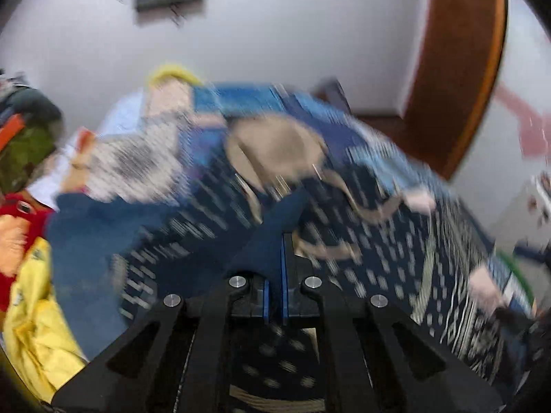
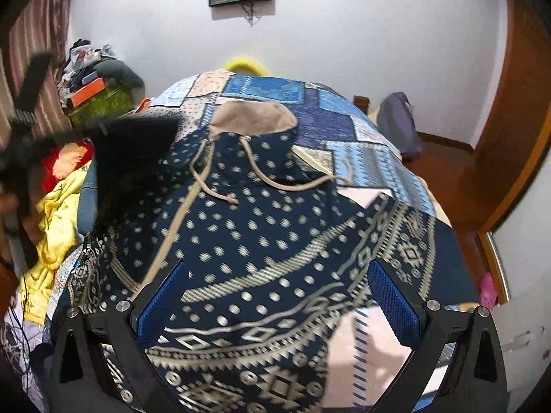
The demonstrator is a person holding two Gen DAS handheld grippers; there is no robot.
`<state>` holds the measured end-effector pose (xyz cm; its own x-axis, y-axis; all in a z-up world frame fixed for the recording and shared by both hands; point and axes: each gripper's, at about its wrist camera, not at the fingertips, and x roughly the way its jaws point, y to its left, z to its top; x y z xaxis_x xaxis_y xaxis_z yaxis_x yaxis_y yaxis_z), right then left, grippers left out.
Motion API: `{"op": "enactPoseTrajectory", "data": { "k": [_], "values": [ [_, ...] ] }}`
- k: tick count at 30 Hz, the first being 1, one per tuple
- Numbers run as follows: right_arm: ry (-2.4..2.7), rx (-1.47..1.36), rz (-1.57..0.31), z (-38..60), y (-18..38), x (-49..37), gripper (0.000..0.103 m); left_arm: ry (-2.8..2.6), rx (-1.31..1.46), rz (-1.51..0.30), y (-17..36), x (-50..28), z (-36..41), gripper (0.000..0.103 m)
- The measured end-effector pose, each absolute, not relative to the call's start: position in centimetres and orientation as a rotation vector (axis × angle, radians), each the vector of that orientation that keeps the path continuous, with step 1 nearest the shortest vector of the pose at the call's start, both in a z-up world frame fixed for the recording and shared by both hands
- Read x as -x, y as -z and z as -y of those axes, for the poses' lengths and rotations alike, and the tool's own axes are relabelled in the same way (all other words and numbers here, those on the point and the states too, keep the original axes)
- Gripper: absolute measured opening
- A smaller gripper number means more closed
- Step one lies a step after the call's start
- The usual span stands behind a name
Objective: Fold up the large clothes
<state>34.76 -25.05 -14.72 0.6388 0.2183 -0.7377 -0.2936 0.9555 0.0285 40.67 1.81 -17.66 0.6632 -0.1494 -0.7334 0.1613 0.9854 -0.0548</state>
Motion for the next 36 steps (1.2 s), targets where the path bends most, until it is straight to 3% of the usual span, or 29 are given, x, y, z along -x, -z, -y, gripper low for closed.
{"op": "enactPoseTrajectory", "data": {
  "k": [7, 10, 13, 15, 19, 23, 29, 36],
  "values": [
    [-0.273, 0.115, -0.853, 26.7, 15.6, -34.1, 0.103, 0.256, -0.056, -1.007, 24.1, -38.6, 2.6, 0.004],
    [-0.274, 0.134, -0.865, 26.4, 16.0, -34.2, 0.103, 0.277, -0.073, -1.029, 24.4, -37.0, 2.6, 0.012],
    [-0.284, 0.164, -0.864, 25.6, 15.8, -34.4, 0.103, 0.293, -0.077, -1.017, 23.4, -35.2, 1.8, 0.035],
    [-0.305, 0.184, -0.853, 24.4, 15.2, -34.5, 0.103, 0.265, -0.087, -0.976, 22.0, -34.0, 0.3, 0.062],
    [-0.371, 0.211, -0.836, 20.9, 14.3, -35.4, 0.103, 0.162, -0.091, -0.908, 19.5, -32.4, -4.2, 0.070],
    [-0.459, 0.259, -0.826, 15.8, 13.9, -36.2, 0.103, 0.021, -0.074, -0.855, 18.2, -30.7, -10.3, 0.087],
    [-0.587, 0.388, -0.823, 6.1, 15.6, -37.7, 0.103, -0.115, -0.021, -0.877, 19.6, -30.1, -17.2, 0.088],
    [-0.611, 0.566, -0.893, -2.9, 21.7, -41.4, 0.102, -0.162, 0.059, -0.915, 22.1, -29.5, -21.5, 0.088]
  ]
}}
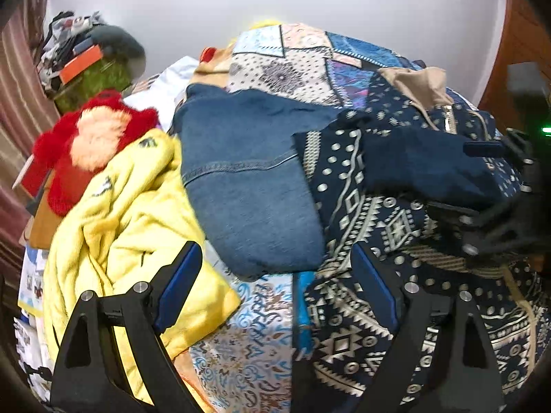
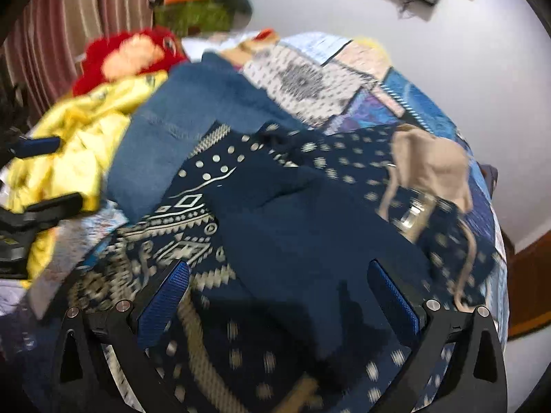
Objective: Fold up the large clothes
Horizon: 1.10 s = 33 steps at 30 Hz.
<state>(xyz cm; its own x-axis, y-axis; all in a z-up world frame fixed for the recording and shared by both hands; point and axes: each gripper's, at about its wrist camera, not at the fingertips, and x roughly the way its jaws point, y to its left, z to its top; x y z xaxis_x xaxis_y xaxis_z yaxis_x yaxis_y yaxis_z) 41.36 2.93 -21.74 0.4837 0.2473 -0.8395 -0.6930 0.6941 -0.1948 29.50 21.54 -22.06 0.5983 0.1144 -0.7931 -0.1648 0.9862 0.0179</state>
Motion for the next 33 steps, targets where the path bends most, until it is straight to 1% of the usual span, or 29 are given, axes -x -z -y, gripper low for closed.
{"op": "enactPoseTrajectory", "data": {
  "k": [2, 3, 4, 6, 7, 8, 9, 10, 11, 12, 13, 19, 25, 29, 33],
  "values": [
    [-0.588, 0.593, -0.904, -4.0, 23.1, -42.3, 0.098, -0.163, 0.064, -0.917, 22.5, -29.4, -21.9, 0.088],
    [-0.591, 0.595, -0.915, -4.5, 23.7, -42.7, 0.091, -0.163, 0.064, -0.918, 22.7, -29.4, -22.1, 0.088],
    [-0.596, 0.595, -0.927, -4.8, 24.2, -43.2, 0.081, -0.167, 0.061, -0.920, 23.0, -29.5, -22.2, 0.088],
    [-0.594, 0.585, -0.930, -5.3, 24.8, -43.9, 0.073, -0.166, 0.064, -0.924, 23.3, -29.8, -22.3, 0.088],
    [-0.592, 0.579, -0.916, -5.4, 24.8, -44.0, 0.066, -0.164, 0.071, -0.928, 23.5, -30.0, -22.3, 0.088],
    [-0.590, 0.578, -0.896, -5.4, 24.7, -44.0, 0.061, -0.163, 0.077, -0.931, 23.6, -30.2, -22.2, 0.088],
    [-0.590, 0.579, -0.881, -5.5, 24.6, -44.1, 0.049, -0.161, 0.082, -0.932, 23.7, -30.4, -22.2, 0.088],
    [-0.596, 0.568, -0.873, -5.4, 24.4, -44.2, 0.033, -0.159, 0.086, -0.933, 23.7, -30.7, -22.0, 0.088],
    [-0.606, 0.554, -0.870, -5.1, 24.0, -44.2, 0.026, -0.158, 0.088, -0.934, 23.7, -31.0, -21.8, 0.088],
    [-0.611, 0.541, -0.866, -4.8, 23.6, -44.2, 0.016, -0.156, 0.089, -0.934, 23.7, -31.3, -21.5, 0.088],
    [-0.612, 0.534, -0.860, -4.6, 23.1, -44.1, 0.013, -0.152, 0.088, -0.934, 23.6, -31.6, -21.3, 0.088],
    [-0.626, 0.370, -0.795, 0.5, 17.5, -43.2, 0.011, -0.109, 0.045, -0.926, 22.5, -33.7, -17.7, 0.088],
    [-0.561, 0.191, -0.739, 8.9, 12.7, -42.0, 0.011, -0.014, 0.029, -0.905, 20.8, -35.5, -12.6, 0.088],
    [-0.510, 0.125, -0.738, 13.8, 12.1, -41.5, 0.011, 0.048, 0.021, -0.930, 21.3, -37.3, -9.3, 0.088],
    [-0.459, 0.052, -0.813, 18.5, 14.2, -42.3, 0.011, 0.020, -0.025, -1.001, 23.6, -38.9, -7.4, 0.088]
  ]
}}
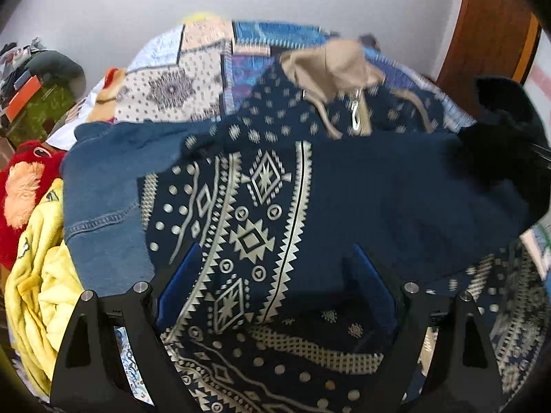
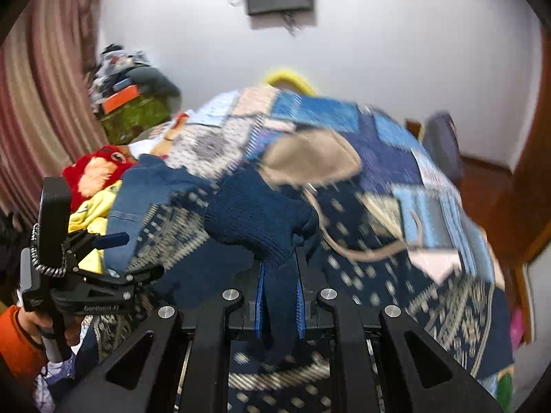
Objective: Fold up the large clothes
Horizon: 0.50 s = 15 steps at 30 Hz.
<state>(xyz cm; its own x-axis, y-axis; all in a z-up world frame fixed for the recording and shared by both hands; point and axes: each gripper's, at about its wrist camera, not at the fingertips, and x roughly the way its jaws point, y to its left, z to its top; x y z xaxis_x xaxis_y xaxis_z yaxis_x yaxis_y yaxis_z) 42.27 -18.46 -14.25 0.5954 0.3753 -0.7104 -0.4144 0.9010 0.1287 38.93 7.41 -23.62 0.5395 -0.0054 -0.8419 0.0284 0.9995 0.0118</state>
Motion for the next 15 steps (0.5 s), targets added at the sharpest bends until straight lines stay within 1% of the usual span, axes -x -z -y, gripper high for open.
{"op": "enactPoseTrajectory", "data": {
  "k": [5, 10, 15],
  "values": [
    [-0.399, -0.007, -0.930, 22.8, 18.7, -43.6, 0.012, -0.013, -0.052, -1.062, 26.3, -39.7, -7.0, 0.089],
    [-0.371, 0.056, -0.986, 25.3, 22.2, -44.6, 0.012, -0.013, 0.011, -1.085, 27.3, -39.8, -7.9, 0.090],
    [-0.287, 0.276, -0.949, 25.5, 23.5, -44.4, 0.012, -0.034, -0.036, -1.073, 27.6, -39.6, -7.3, 0.090]
  ]
}}
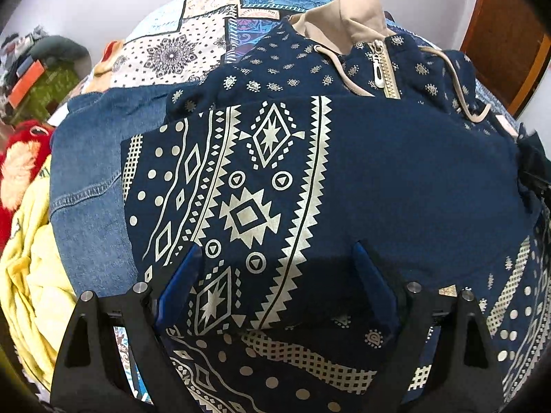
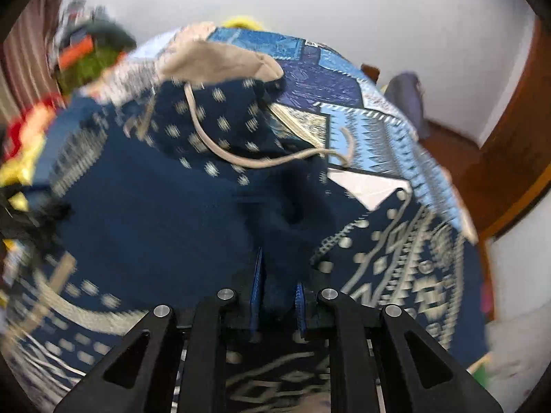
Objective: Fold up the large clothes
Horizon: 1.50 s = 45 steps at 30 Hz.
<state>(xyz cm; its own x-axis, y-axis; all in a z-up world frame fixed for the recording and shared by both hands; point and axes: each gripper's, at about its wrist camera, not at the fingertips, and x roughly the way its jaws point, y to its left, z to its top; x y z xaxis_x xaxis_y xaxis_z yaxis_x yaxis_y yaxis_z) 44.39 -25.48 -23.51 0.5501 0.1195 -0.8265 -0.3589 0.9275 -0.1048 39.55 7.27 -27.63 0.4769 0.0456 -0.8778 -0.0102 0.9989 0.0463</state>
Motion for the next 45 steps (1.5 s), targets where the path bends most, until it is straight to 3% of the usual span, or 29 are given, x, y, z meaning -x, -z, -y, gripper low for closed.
{"op": "enactPoseTrajectory", "data": {
  "k": [3, 4, 5, 6, 7, 8, 22, 33, 41, 44, 45],
  "values": [
    [-0.281, 0.317, -0.965, 26.2, 24.1, -44.4, 0.014, -0.049, -0.065, -1.068, 27.8, -39.4, -6.7, 0.094],
    [-0.276, 0.319, -0.965, 26.6, 24.1, -44.5, 0.022, -0.054, -0.068, -1.068, 27.8, -39.5, -6.8, 0.094],
    [-0.252, 0.328, -0.960, 27.0, 24.0, -44.5, 0.034, -0.054, -0.066, -1.070, 27.9, -39.6, -6.8, 0.094],
    [-0.192, 0.352, -0.948, 27.6, 23.9, -44.6, 0.068, -0.053, -0.062, -1.071, 27.9, -39.6, -6.9, 0.094],
    [-0.145, 0.372, -0.931, 28.1, 23.8, -44.7, 0.090, -0.053, -0.056, -1.073, 27.9, -39.6, -7.0, 0.094],
    [-0.118, 0.380, -0.915, 28.7, 23.6, -44.7, 0.092, -0.053, -0.051, -1.073, 27.9, -39.5, -7.0, 0.094],
    [-0.080, -0.021, -1.011, 41.6, 19.0, -42.1, 0.092, 0.034, -0.121, -0.992, 22.9, -38.6, -2.4, 0.094],
    [-0.041, -0.436, -1.144, 48.7, 24.9, -40.8, 0.092, 0.125, -0.128, -0.951, 21.9, -40.9, 3.6, 0.094],
    [-0.019, -0.564, -1.109, 50.3, 27.3, -44.5, 0.091, 0.136, -0.163, -0.937, 22.3, -40.5, 4.4, 0.094],
    [0.040, -0.568, -1.069, 50.5, 27.5, -46.0, 0.081, 0.126, -0.158, -0.941, 22.3, -40.1, 3.8, 0.094],
    [0.063, -0.564, -1.053, 50.6, 27.4, -46.4, 0.070, 0.120, -0.159, -0.941, 22.3, -40.1, 3.6, 0.094]
  ]
}}
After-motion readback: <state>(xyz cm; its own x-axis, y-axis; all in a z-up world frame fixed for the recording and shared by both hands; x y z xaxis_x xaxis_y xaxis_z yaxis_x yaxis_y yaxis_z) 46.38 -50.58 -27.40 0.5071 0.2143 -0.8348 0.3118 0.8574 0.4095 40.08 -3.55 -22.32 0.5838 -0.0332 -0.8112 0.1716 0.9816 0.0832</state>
